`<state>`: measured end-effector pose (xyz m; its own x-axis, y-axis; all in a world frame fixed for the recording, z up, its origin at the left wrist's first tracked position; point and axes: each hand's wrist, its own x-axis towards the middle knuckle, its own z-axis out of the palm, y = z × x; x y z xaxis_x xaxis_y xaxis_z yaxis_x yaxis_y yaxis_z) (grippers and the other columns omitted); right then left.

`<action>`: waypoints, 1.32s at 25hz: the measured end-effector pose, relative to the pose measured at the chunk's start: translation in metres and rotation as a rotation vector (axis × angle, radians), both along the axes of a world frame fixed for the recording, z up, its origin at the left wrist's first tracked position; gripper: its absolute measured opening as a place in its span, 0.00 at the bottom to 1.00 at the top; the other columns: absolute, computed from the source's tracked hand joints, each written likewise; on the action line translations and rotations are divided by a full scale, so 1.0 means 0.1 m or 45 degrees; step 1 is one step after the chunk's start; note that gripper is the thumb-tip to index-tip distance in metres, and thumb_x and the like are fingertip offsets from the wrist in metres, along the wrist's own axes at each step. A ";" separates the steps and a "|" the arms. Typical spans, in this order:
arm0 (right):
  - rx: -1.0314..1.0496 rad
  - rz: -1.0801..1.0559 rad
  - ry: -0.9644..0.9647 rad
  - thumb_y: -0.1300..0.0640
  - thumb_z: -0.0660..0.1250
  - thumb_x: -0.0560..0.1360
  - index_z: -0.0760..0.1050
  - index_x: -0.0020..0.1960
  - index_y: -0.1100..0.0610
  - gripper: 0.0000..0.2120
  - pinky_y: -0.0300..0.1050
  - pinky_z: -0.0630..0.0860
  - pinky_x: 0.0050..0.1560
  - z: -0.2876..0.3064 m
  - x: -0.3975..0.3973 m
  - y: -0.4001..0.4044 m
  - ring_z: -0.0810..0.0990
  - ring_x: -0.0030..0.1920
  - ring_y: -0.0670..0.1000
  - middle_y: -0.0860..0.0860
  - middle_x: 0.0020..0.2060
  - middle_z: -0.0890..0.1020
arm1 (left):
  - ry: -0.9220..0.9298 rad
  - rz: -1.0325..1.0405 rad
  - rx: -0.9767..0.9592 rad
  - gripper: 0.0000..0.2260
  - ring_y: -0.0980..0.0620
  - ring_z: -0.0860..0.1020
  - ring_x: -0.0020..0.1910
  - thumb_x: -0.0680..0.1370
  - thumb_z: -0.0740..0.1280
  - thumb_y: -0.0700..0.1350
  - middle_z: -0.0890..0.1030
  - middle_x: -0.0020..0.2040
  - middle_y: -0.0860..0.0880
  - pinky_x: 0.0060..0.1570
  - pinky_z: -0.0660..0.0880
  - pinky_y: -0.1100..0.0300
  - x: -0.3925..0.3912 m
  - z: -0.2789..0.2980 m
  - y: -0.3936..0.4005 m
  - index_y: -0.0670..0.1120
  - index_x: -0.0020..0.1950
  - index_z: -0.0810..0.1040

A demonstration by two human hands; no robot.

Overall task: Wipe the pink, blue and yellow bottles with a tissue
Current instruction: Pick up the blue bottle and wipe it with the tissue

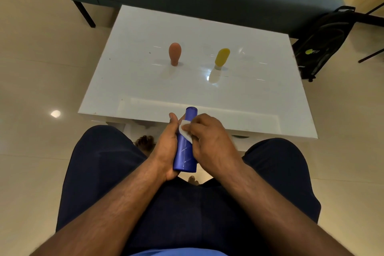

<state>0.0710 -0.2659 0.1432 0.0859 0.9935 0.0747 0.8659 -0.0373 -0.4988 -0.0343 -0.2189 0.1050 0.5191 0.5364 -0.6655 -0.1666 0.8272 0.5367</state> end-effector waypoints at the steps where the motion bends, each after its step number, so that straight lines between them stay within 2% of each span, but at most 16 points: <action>1: -0.014 0.068 -0.021 0.65 0.71 0.71 0.81 0.54 0.57 0.13 0.54 0.78 0.44 -0.01 -0.01 -0.05 0.76 0.44 0.56 0.53 0.45 0.79 | -0.008 0.006 -0.003 0.30 0.48 0.84 0.36 0.80 0.53 0.69 0.85 0.41 0.44 0.36 0.82 0.54 0.00 0.00 0.00 0.47 0.61 0.80; 3: 0.017 0.062 -0.023 0.64 0.71 0.72 0.81 0.54 0.56 0.11 0.53 0.78 0.44 -0.03 0.11 -0.01 0.77 0.44 0.56 0.53 0.45 0.79 | 0.016 -0.006 0.005 0.31 0.47 0.83 0.36 0.80 0.52 0.70 0.85 0.42 0.44 0.37 0.81 0.53 0.01 -0.01 0.01 0.47 0.63 0.79; 6: 0.041 -0.130 0.016 0.62 0.69 0.75 0.80 0.56 0.58 0.10 0.50 0.78 0.48 -0.03 0.24 0.12 0.78 0.47 0.55 0.54 0.48 0.79 | 0.050 -0.037 0.004 0.32 0.46 0.81 0.35 0.78 0.52 0.71 0.84 0.41 0.43 0.37 0.80 0.53 0.02 -0.03 0.01 0.48 0.62 0.80; 11: 0.001 0.113 -0.116 0.63 0.72 0.71 0.80 0.56 0.55 0.14 0.51 0.77 0.45 -0.06 0.08 0.04 0.75 0.47 0.55 0.51 0.48 0.78 | -0.003 0.011 0.017 0.31 0.48 0.84 0.37 0.79 0.51 0.70 0.85 0.42 0.44 0.37 0.81 0.53 0.02 -0.02 0.00 0.47 0.58 0.80; 14: 0.021 -0.096 -0.034 0.62 0.69 0.74 0.80 0.57 0.56 0.12 0.47 0.76 0.48 -0.05 0.27 0.20 0.76 0.49 0.54 0.52 0.49 0.77 | 0.051 -0.033 0.026 0.32 0.46 0.82 0.35 0.78 0.51 0.73 0.84 0.41 0.44 0.37 0.79 0.52 0.02 -0.03 0.03 0.49 0.58 0.80; 16: 0.007 -0.102 -0.068 0.61 0.68 0.74 0.79 0.58 0.55 0.12 0.45 0.75 0.48 -0.04 0.19 0.20 0.75 0.50 0.53 0.51 0.50 0.77 | 0.041 -0.011 0.020 0.32 0.46 0.82 0.35 0.78 0.51 0.72 0.84 0.41 0.44 0.36 0.80 0.53 0.02 -0.02 0.02 0.48 0.57 0.80; 20: -0.013 0.158 -0.118 0.63 0.72 0.71 0.81 0.55 0.54 0.13 0.48 0.75 0.44 -0.05 0.01 0.01 0.75 0.46 0.55 0.51 0.48 0.78 | -0.032 0.053 -0.007 0.32 0.48 0.85 0.39 0.79 0.50 0.71 0.85 0.43 0.44 0.39 0.82 0.54 0.02 -0.02 0.01 0.48 0.59 0.81; 23: 0.028 -0.007 -0.068 0.61 0.70 0.73 0.80 0.56 0.55 0.12 0.50 0.77 0.47 -0.05 0.20 0.11 0.76 0.49 0.55 0.52 0.49 0.78 | 0.030 0.018 0.011 0.33 0.46 0.83 0.37 0.78 0.50 0.72 0.85 0.43 0.43 0.41 0.80 0.51 0.02 -0.03 0.02 0.48 0.57 0.81; 25: 0.033 -0.051 -0.085 0.62 0.71 0.72 0.80 0.56 0.55 0.13 0.50 0.77 0.46 -0.04 0.14 0.11 0.76 0.48 0.55 0.53 0.48 0.78 | 0.035 0.021 0.010 0.32 0.47 0.83 0.36 0.79 0.50 0.72 0.85 0.41 0.44 0.39 0.81 0.52 0.01 -0.02 0.01 0.48 0.57 0.80; 29: 0.003 0.180 -0.158 0.63 0.74 0.69 0.80 0.56 0.54 0.16 0.45 0.76 0.43 -0.07 -0.01 -0.04 0.76 0.45 0.54 0.51 0.47 0.79 | -0.036 0.062 -0.048 0.34 0.47 0.85 0.38 0.79 0.51 0.71 0.85 0.43 0.44 0.38 0.83 0.53 -0.01 -0.01 0.01 0.46 0.65 0.78; 33: 0.013 -0.098 0.071 0.57 0.66 0.78 0.80 0.55 0.57 0.08 0.29 0.70 0.39 -0.07 0.18 0.09 0.74 0.45 0.49 0.50 0.47 0.77 | 0.000 0.053 -0.028 0.35 0.45 0.83 0.39 0.77 0.51 0.74 0.84 0.46 0.42 0.42 0.80 0.50 0.00 -0.04 0.03 0.49 0.67 0.79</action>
<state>0.0888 -0.2565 0.1364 0.1663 0.9830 0.0774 0.8314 -0.0976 -0.5470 -0.0342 -0.2159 0.1007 0.4962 0.5427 -0.6777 -0.2013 0.8312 0.5183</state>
